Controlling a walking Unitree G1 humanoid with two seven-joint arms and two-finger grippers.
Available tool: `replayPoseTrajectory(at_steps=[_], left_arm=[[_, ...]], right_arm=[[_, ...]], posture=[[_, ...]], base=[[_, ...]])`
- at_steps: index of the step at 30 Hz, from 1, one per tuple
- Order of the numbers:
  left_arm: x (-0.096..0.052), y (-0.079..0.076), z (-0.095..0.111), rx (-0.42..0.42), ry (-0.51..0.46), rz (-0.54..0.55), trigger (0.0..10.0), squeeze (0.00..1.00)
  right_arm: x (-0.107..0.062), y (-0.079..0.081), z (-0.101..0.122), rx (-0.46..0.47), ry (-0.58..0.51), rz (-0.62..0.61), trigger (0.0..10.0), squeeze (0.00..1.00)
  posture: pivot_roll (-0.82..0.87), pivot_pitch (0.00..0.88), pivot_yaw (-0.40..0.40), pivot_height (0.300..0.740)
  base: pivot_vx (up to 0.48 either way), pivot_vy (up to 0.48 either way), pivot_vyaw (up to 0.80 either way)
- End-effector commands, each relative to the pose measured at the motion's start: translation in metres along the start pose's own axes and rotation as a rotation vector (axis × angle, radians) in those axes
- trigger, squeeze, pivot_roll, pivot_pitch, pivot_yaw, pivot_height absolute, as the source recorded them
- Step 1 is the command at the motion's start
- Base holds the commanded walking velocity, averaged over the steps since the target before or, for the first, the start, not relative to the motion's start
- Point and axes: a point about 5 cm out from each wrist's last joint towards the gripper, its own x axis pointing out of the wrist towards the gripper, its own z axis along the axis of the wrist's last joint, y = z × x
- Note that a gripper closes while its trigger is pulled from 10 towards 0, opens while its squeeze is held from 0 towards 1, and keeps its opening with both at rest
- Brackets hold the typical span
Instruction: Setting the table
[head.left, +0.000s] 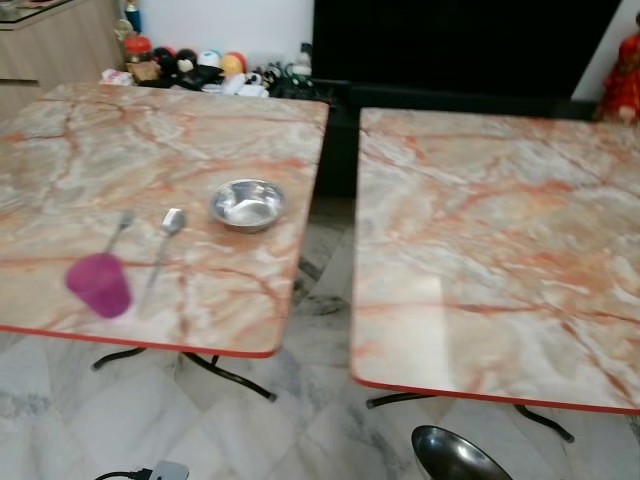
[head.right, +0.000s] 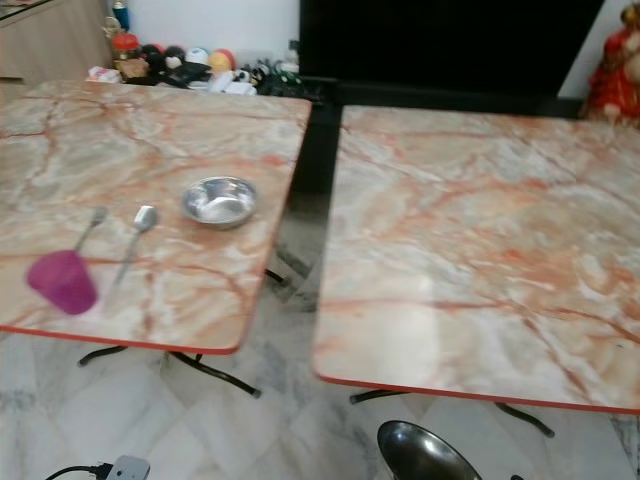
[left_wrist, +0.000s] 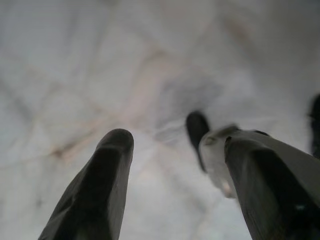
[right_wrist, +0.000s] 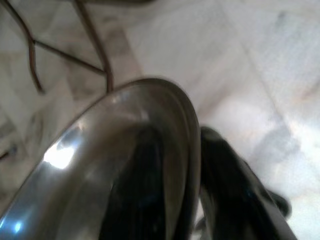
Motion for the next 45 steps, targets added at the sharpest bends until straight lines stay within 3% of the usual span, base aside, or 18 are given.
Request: replayPoseTrajectory(at_steps=[1, 11, 21, 25, 33, 40, 42, 45], left_arm=[[-0.001, 0.000, -0.006, 0.012, 0.024, -0.001, 10.0, 0.00], [-0.001, 0.001, -0.005, 0.017, 0.022, 0.012, 10.0, 0.00], [-0.001, 0.000, -0.006, 0.022, 0.027, 0.009, 10.0, 0.00], [-0.001, -0.002, -0.007, 0.023, 0.029, 0.005, 10.0, 0.00], [-0.001, -0.003, -0.007, 0.028, 0.026, 0.004, 10.0, 0.00], [-0.001, -0.003, -0.007, 0.038, 0.025, 0.004, 10.0, 0.00], [-0.001, -0.003, -0.006, 0.045, 0.023, 0.003, 10.0, 0.00], [0.000, -0.003, -0.006, 0.048, 0.022, 0.002, 10.0, 0.00]], right_arm=[[0.000, -0.001, 0.002, -0.002, -0.005, 0.000, 10.0, 0.00], [0.000, -0.001, 0.001, -0.017, 0.001, 0.003, 10.0, 0.00], [0.000, -0.003, 0.002, -0.024, 0.001, -0.009, 10.0, 0.00], [-0.001, -0.009, 0.009, 0.013, -0.037, -0.043, 10.0, 0.00], [-0.015, -0.054, 0.052, 0.180, -0.348, -0.407, 10.0, 0.00], [-0.026, -0.064, 0.085, 0.251, -0.559, -0.482, 10.0, 0.00], [-0.031, -0.064, 0.103, 0.285, -0.675, -0.480, 10.0, 0.00], [-0.035, -0.064, 0.113, 0.309, -0.738, -0.495, 10.0, 0.00]], posture=[[-0.04, 0.098, -0.013, 0.740], [-0.04, 0.095, -0.015, 0.740], [-0.05, 0.098, -0.018, 0.740], [-0.05, 0.096, -0.020, 0.740], [-0.06, 0.095, -0.027, 0.740], [-0.08, 0.092, -0.032, 0.740], [-0.08, 0.090, -0.034, 0.740], [-0.09, 0.087, -0.033, 0.740]], base=[[0.000, -0.480, -0.71], [0.000, -0.094, -0.68], [0.000, 0.000, 0.00], [0.000, 0.000, 0.00], [0.000, 0.000, 0.00], [0.000, 0.000, 0.00], [0.000, 0.000, 0.00], [0.000, 0.000, 0.00]])
